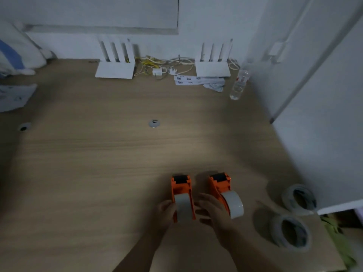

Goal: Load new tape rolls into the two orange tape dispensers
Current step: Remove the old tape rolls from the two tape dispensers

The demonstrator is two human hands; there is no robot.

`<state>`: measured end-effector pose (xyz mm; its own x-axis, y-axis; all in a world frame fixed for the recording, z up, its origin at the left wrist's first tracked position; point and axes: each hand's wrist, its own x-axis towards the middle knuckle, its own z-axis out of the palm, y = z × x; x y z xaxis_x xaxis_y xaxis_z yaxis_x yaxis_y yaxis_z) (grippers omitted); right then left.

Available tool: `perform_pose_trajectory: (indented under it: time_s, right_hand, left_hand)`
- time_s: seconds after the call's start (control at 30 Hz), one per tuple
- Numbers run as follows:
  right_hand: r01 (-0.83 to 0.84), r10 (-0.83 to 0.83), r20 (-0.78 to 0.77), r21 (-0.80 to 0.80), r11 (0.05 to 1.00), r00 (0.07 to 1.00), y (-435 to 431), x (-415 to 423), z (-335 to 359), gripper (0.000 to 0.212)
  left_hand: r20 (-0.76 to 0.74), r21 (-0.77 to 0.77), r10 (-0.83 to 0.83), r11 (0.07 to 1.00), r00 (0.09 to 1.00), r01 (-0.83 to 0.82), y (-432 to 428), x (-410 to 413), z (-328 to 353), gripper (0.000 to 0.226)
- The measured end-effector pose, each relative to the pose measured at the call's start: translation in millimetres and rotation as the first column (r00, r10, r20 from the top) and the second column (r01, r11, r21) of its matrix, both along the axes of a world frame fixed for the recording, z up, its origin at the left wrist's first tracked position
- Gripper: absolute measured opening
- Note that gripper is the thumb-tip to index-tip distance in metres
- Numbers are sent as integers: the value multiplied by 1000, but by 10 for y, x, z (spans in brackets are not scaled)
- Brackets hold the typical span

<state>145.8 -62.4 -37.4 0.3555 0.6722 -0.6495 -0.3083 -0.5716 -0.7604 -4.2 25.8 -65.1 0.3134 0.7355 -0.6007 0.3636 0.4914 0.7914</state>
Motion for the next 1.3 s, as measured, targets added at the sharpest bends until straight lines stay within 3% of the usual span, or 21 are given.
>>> perform_pose_trajectory:
  time_s: [0.13,0.5,0.83,0.97,1.17,1.3]
  right_hand:
    - [-11,11,-15,16,1000,1000,-23,48,-59,25]
    - [-132,138,-82,76,988,987,92,29,65,28]
    - [-150,161,-91,121,981,983,70,-1,267,19]
    - [-119,131,-87,122,985,988,20,-9,322,14]
    - [-45,45,5,266,963,999,30,-37,422,17]
    - [-178,134,152,336,925,979,65,-40,472,18]
  left_hand:
    - [30,-29,81,996,996,-80,-68,22,6,23]
    - [118,147,184,969,976,-201,-156,83,263,27]
    - [281,83,284,944,917,-318,-104,132,493,32]
    - [316,89,246,954,916,-287,-121,189,623,32]
    - [323,97,229,957,918,-273,-149,238,668,29]
    - [316,71,218,965,923,-252,-170,255,667,32]
